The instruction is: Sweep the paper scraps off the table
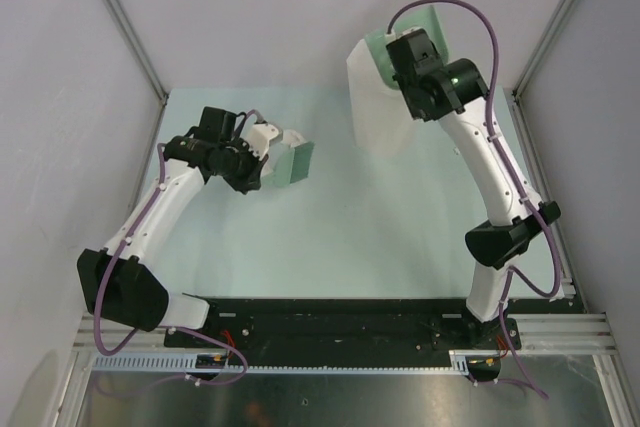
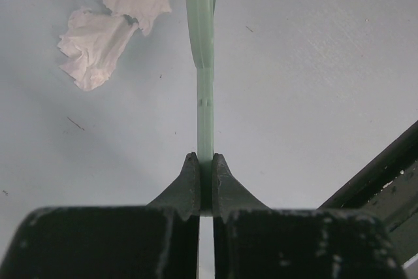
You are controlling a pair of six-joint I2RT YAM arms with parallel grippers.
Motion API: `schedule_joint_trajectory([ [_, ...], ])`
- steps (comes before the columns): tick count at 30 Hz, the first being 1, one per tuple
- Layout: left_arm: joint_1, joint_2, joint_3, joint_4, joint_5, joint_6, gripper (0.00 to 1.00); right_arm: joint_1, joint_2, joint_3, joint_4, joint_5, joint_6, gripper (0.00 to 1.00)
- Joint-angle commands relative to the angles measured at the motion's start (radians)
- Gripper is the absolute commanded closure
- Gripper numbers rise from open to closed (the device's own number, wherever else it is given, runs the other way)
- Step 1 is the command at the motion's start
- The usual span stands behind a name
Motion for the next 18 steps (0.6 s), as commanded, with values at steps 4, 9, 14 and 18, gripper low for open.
schedule_joint_trajectory([
  [4, 0.000, -0.020, 0.002, 0.030, 0.011, 0.009, 1.00, -0.094, -0.021, -0.027, 0.253, 0.323, -0.439, 1.00],
  [9, 0.002, -0.028, -0.010, 0.030, 0.011, 0.011, 1.00, -0.102, -0.044, -0.193, 0.756, 0.499, -0.946, 1.00],
  [14, 0.000, -0.032, -0.024, 0.030, 0.003, 0.018, 1.00, -0.105, -0.083, -0.447, 1.355, 0.497, -1.479, 1.00],
  [18, 0.000, -0.034, -0.028, 0.032, 0.008, 0.023, 1.00, -0.101, -0.100, -0.554, 1.573, 0.451, -1.751, 0.99],
])
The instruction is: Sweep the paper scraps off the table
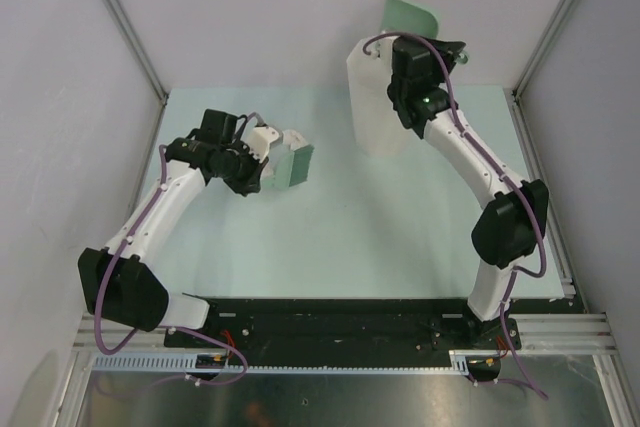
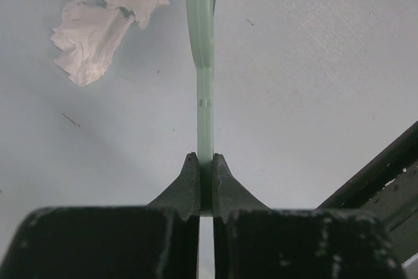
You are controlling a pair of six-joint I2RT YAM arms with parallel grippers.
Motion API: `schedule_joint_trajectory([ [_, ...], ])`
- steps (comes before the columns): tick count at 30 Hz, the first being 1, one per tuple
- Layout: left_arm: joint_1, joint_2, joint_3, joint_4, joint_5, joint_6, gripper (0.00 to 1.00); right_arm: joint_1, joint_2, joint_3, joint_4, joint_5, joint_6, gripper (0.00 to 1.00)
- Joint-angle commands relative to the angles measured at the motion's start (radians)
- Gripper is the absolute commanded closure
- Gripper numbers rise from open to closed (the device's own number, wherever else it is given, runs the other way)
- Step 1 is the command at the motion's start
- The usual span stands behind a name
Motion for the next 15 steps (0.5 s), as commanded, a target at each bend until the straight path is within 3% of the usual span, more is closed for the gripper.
schedule_joint_trajectory([
  [1, 0.000, -0.034, -0.007, 0.025, 0.017, 0.024, 1.00, 0.005, -0.084, -0.082, 0.415, -0.031, -0.442, 0.99],
  [11, 0.000, -0.041, -0.016, 0.026, 0.021, 0.027, 1.00, 0.001, -0.124, -0.153, 0.520, -0.073, -0.524, 0.98],
  [15, 0.000, -0.052, -0.015, 0.026, 0.014, 0.025, 1.00, 0.022, -0.130, -0.097, 0.526, -0.024, -0.415, 1.00],
])
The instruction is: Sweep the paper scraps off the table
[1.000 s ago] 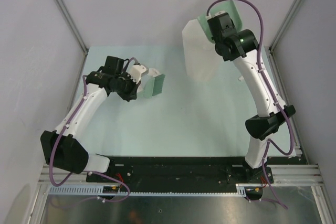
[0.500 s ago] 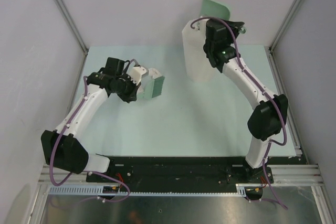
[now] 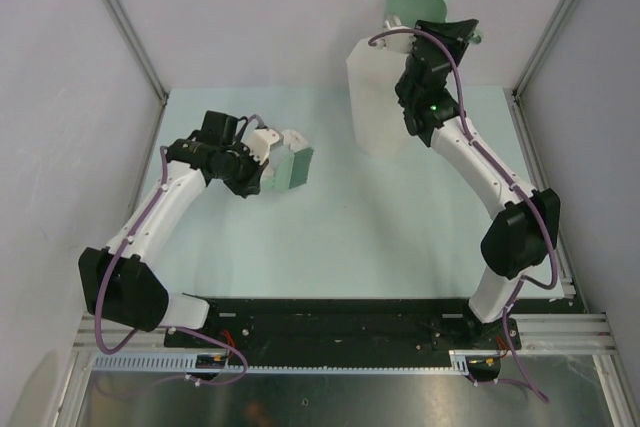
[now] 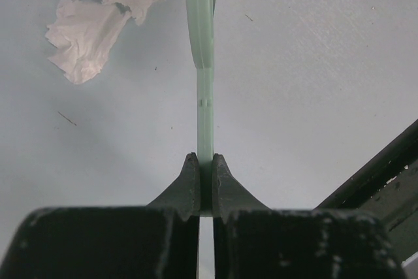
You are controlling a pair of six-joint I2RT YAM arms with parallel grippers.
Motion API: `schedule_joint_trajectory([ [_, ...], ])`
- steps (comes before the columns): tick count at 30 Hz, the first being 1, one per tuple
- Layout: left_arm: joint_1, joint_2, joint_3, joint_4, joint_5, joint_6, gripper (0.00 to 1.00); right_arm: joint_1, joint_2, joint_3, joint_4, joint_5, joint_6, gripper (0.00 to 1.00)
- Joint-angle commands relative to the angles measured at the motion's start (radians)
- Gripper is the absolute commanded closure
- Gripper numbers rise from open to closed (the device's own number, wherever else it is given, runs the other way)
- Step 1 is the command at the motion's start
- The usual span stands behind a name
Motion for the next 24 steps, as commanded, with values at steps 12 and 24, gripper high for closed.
schedule_joint_trajectory([
  [12, 0.003, -0.010, 0.144, 0.103, -0.184, -0.088, 1.00, 0.337, -0.190, 0.219, -1.026, -0.213, 1.281, 1.00],
  [24, -0.113, 0.355, 0.385, 0.249, -0.724, -0.022, 1.00, 0.425, -0.144, -0.088, -1.413, -0.776, 1.763, 1.00],
])
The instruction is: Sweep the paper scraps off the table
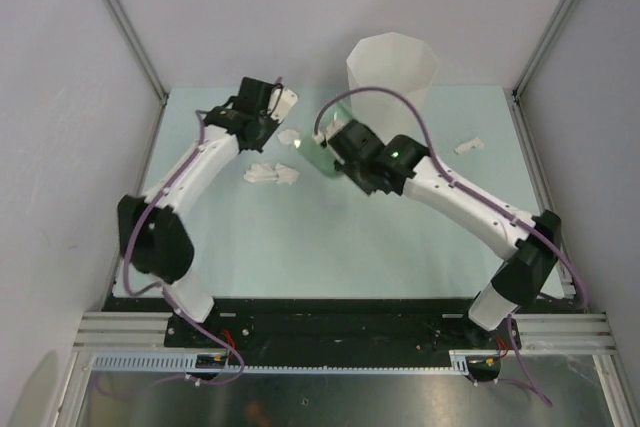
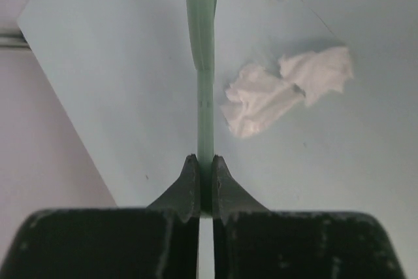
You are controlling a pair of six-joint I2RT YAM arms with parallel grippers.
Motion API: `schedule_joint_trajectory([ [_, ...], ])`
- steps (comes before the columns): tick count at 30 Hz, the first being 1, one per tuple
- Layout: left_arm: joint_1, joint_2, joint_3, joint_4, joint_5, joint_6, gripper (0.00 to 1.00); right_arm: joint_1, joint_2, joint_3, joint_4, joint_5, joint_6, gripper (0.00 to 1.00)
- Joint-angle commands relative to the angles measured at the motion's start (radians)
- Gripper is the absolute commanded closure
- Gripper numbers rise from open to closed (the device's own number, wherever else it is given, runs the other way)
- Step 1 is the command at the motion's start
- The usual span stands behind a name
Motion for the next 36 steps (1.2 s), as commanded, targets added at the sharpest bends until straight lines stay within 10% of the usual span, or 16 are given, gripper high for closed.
schedule_joint_trajectory([
  [1, -0.021, 0.164, 0.119, 0.085, -0.229, 0.039, 1.00, 0.001, 0.000, -0.101, -0.163, -0.409, 0.189, 1.00],
  [11, -0.042, 0.390, 0.233, 0.084, -0.088, 0.096, 1.00, -0.057, 0.055, -0.343, -0.108, -0.620, 0.290, 1.00],
  [26, -0.196, 0.076, -0.236, 0.064, 0.309, 0.182, 1.00, -0.100, 0.259, -0.418, -0.103, -0.611, 0.285, 1.00],
  [36, -0.219, -0.106, -0.377, 0.028, 0.297, 0.173, 1.00, -0.109, 0.267, -0.415, -0.169, -0.564, 0.342, 1.00],
])
